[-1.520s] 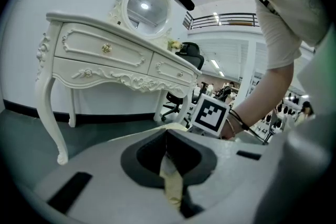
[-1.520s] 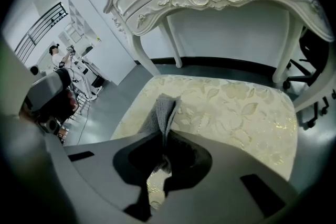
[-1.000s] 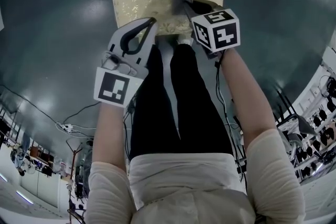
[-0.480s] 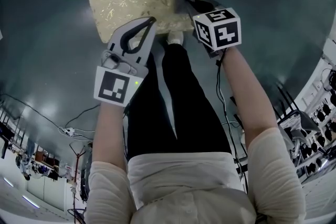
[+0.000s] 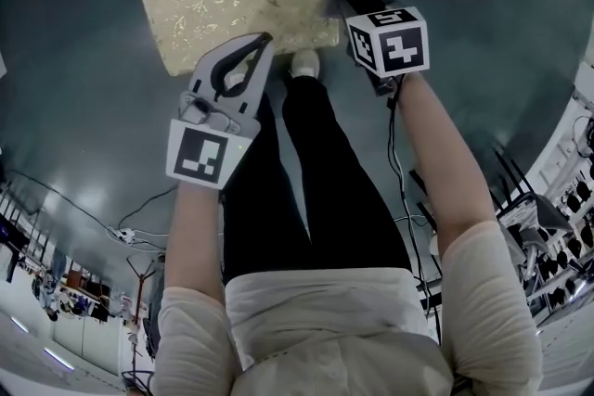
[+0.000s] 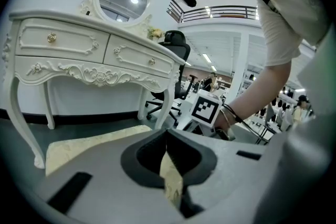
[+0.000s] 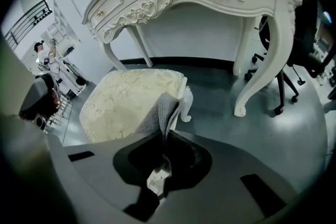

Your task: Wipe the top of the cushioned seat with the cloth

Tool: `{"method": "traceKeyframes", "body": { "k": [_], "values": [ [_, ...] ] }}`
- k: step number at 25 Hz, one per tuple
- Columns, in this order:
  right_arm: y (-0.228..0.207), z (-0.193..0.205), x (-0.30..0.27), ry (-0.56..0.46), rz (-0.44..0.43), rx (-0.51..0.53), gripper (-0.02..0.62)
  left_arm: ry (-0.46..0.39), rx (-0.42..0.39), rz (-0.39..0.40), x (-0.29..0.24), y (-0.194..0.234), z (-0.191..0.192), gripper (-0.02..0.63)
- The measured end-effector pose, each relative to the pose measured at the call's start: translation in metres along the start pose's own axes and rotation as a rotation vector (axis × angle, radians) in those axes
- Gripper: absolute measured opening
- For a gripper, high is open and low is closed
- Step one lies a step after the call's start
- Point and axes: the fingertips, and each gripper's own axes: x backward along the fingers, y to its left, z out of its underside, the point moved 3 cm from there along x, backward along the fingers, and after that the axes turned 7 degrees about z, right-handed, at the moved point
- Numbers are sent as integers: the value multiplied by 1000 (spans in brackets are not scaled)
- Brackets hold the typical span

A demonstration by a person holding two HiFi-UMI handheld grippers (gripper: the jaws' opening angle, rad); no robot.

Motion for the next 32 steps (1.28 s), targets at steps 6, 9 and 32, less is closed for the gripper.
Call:
{"method": "traceKeyframes", "body": {
  "k": [6,9,32],
  "values": [
    [-4,-8,16,-36,65,-20,26,-26,15,13,8,-8,4,3],
    [10,-16,27,-72,65,-36,26,-7,7,34,20,-9,9,3],
    [293,-18,-21,-41,-244,50,26,2,22,-91,197,63,66,3]
  ]
}}
